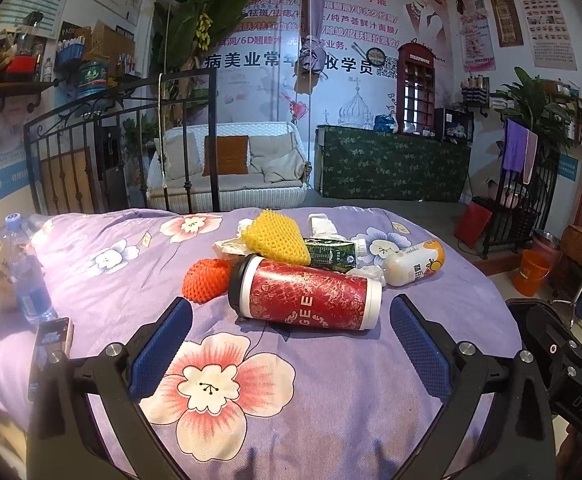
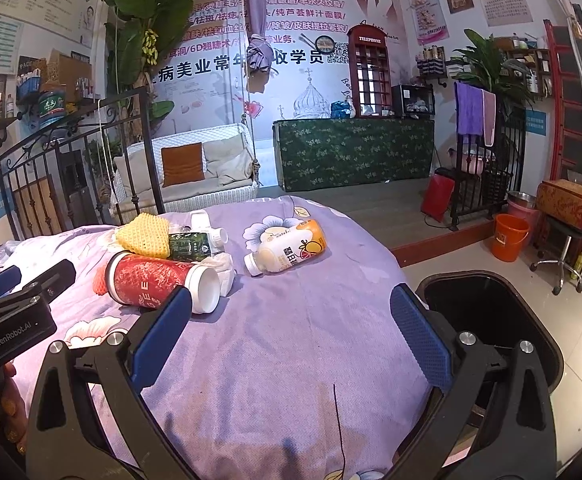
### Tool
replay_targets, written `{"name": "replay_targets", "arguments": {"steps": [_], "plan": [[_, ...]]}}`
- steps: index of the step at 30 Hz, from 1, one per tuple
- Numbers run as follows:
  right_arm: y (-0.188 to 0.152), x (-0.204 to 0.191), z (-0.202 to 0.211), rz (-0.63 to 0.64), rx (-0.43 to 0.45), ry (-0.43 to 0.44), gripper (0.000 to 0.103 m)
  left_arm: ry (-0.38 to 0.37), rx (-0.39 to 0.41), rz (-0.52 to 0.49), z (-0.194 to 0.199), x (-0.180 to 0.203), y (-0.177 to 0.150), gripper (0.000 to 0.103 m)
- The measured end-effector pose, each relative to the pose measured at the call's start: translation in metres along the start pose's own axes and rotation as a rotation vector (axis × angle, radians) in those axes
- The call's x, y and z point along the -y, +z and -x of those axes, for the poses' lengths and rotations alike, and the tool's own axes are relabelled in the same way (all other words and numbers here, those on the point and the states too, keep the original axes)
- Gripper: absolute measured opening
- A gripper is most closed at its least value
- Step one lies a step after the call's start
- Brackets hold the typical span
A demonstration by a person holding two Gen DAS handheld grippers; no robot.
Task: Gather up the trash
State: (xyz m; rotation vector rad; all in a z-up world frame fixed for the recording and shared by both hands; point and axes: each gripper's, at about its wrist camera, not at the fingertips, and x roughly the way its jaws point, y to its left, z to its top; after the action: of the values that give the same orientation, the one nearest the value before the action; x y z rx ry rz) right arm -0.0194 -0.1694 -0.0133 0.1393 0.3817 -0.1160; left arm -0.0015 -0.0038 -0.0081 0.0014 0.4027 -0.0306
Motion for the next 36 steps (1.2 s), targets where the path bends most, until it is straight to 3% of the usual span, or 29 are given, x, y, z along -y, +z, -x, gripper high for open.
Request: {"name": "replay_targets", "arguments": {"steps": [36], "plan": [[0.0001, -0.0006, -0.002, -0.006, -0.012, 0.003, 0.098, 0.0, -0.016, 0.004, -0.0029, 0.0003, -0.0079, 0.097]]}}
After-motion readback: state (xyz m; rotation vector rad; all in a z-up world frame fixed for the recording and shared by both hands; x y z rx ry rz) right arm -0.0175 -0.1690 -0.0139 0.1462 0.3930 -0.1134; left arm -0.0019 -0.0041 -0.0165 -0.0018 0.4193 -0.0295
